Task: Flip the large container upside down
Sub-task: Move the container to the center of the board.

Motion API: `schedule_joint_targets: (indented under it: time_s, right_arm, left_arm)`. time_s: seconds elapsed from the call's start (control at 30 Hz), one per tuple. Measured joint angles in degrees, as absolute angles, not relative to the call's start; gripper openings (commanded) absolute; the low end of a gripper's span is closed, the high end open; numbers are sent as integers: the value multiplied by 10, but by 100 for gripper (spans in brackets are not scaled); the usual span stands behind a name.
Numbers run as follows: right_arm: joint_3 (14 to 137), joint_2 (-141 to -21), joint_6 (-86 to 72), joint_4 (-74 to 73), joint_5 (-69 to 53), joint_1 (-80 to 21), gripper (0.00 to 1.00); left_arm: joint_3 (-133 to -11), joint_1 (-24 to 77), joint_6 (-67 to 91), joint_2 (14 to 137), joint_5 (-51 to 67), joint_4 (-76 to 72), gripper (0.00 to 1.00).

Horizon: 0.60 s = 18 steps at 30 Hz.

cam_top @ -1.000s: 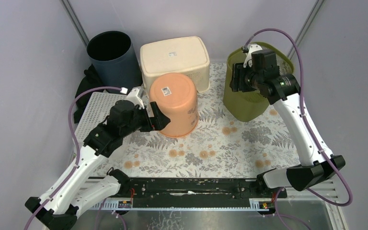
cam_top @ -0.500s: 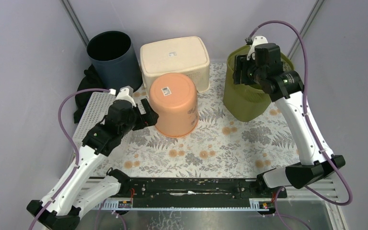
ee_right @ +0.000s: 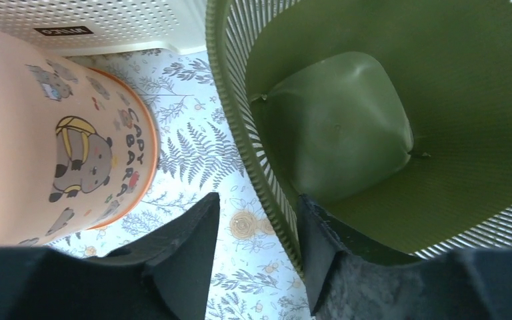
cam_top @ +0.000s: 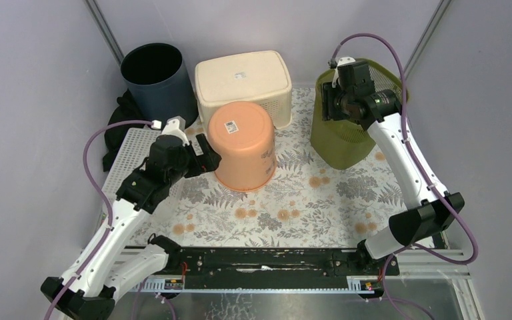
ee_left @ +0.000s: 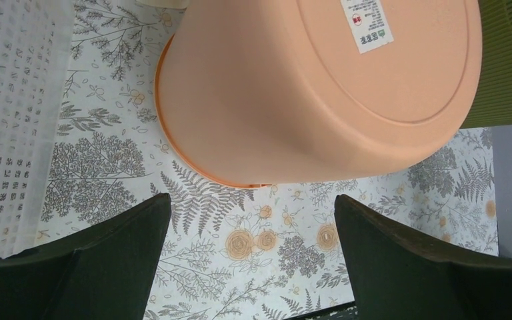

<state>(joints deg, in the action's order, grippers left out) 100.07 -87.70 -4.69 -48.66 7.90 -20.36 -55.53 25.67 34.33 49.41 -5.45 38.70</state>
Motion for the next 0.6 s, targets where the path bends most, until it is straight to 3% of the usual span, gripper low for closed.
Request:
schedule_joint_targets:
  time_s: [0.27, 0.4, 0.6]
  right_arm:
    - [986, -878, -49, -492, 98, -203, 25]
    - [984, -878, -48, -489, 102, -204, 24]
    - [977, -882, -49, -508, 129, -202, 9]
  left_arm:
    - [-534, 246, 340, 500, -47, 362, 100]
    - [-521, 242, 339, 510, -42, 355, 100]
    - [-508, 238, 338, 527, -35, 338, 100]
